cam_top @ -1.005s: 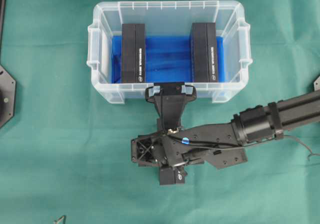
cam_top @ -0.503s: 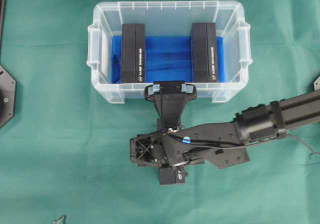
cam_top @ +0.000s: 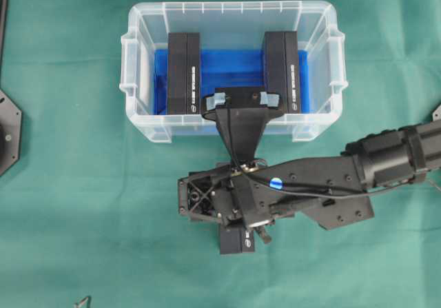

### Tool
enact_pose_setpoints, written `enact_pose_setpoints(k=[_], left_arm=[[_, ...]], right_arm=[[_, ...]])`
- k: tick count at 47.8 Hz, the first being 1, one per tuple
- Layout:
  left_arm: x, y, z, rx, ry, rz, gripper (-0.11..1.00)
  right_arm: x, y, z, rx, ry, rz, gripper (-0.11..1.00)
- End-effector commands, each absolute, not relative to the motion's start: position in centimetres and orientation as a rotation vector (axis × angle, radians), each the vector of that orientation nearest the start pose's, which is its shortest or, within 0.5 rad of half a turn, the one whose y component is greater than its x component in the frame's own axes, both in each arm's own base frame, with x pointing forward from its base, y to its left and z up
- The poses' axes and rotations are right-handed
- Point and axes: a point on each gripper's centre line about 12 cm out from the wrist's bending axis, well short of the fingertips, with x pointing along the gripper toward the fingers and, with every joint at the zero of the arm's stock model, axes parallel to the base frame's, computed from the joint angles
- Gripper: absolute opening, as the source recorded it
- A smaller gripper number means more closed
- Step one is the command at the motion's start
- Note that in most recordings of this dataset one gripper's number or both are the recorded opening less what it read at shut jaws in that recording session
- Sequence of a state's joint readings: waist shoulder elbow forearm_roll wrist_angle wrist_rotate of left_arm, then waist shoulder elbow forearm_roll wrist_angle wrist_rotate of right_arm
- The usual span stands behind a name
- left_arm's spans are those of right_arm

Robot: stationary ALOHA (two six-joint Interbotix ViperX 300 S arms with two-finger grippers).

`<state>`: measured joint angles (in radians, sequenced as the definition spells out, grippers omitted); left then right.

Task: Take the box out of the case with the right arm.
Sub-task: 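Lower the box onto the green cloth in front of the case, then open the right gripper and withdraw it to the right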

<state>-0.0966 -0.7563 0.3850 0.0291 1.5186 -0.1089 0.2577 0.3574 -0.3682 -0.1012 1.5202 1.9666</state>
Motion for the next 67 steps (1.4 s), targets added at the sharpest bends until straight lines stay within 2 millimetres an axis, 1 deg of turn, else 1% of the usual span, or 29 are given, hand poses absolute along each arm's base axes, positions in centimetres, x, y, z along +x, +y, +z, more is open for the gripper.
enact_pose_setpoints(k=[1,6,10,22,32,41,47,51,58,67], left_arm=[[16.6,-1.2,39.5,-0.024,1.122,0.001,0.00],[16.6,-1.3,39.5,-0.023,1.122,0.000,0.00],[16.6,-1.2,39.5,-0.024,1.122,0.001,0.00],[16.7,-1.3,39.4,-0.021,1.125,0.000,0.00],[16.9,-1.3,39.4,-0.021,1.130,0.000,0.00],[16.9,-1.3,39.3,-0.021,1.131,0.000,0.00],[16.9,-1.3,39.4,-0.021,1.131,0.000,0.00],[16.9,-1.3,39.3,-0.021,1.134,0.000,0.00],[17.1,-1.3,39.2,-0.020,1.140,0.001,0.00],[17.6,-1.3,39.0,-0.019,1.156,0.002,0.00]], right_arm=[[44.6,10.4,30.6,1.336,0.983,-1.221,0.90],[43.8,10.3,31.0,1.334,0.989,-1.223,0.89],[42.8,10.5,31.3,1.330,0.993,-1.220,0.89],[38.7,10.8,32.2,1.325,1.001,-1.228,0.89],[34.1,11.1,32.2,1.323,1.014,-1.239,0.89],[29.3,11.3,32.0,1.354,1.013,-1.213,0.89],[26.4,11.0,31.6,1.361,1.025,-1.218,0.89],[25.0,10.7,31.7,1.360,1.028,-1.211,0.89],[23.7,10.0,31.8,1.365,1.021,-1.198,0.89],[23.7,9.4,31.8,1.358,1.008,-1.203,0.89]])
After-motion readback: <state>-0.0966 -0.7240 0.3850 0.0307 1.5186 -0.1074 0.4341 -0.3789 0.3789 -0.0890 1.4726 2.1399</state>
